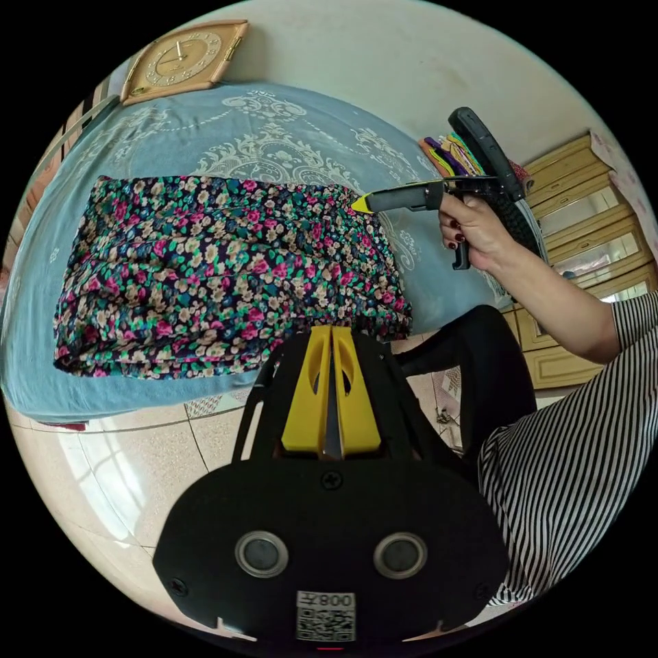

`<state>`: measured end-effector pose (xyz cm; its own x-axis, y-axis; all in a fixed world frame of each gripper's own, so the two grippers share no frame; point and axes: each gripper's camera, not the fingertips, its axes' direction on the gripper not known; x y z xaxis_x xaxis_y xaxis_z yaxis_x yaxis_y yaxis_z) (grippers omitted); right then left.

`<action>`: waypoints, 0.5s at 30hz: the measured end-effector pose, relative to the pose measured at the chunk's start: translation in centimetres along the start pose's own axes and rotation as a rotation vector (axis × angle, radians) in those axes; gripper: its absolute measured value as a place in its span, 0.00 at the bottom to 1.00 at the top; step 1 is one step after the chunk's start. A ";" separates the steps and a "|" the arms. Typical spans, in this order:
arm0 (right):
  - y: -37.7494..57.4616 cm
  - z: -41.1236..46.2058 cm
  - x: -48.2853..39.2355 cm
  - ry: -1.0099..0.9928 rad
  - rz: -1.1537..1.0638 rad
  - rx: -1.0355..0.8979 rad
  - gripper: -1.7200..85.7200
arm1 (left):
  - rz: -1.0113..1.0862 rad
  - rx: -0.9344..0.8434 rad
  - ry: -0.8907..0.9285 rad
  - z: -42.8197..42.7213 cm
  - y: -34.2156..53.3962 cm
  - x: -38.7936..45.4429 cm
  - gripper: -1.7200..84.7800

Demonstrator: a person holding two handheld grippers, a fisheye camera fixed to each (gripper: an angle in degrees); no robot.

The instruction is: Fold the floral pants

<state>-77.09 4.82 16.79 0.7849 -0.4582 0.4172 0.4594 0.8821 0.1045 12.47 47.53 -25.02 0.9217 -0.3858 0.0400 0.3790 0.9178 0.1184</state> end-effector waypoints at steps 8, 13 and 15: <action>0.4 0.4 2.8 -0.045 0.021 -0.006 0.02 | 0.218 -0.009 -0.086 2.9 -1.3 5.7 0.08; 0.5 0.5 4.2 -0.050 0.014 -0.012 0.02 | 0.246 -0.013 -0.181 3.8 -0.7 7.5 0.04; 0.7 0.5 4.8 -0.054 0.014 -0.009 0.02 | 0.248 -0.001 -0.177 3.3 -0.1 7.9 0.04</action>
<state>-73.20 3.25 19.37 0.7677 -0.4392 0.4666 0.4527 0.8871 0.0901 19.40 44.07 -21.47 0.9576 -0.1599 0.2398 0.1441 0.9861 0.0825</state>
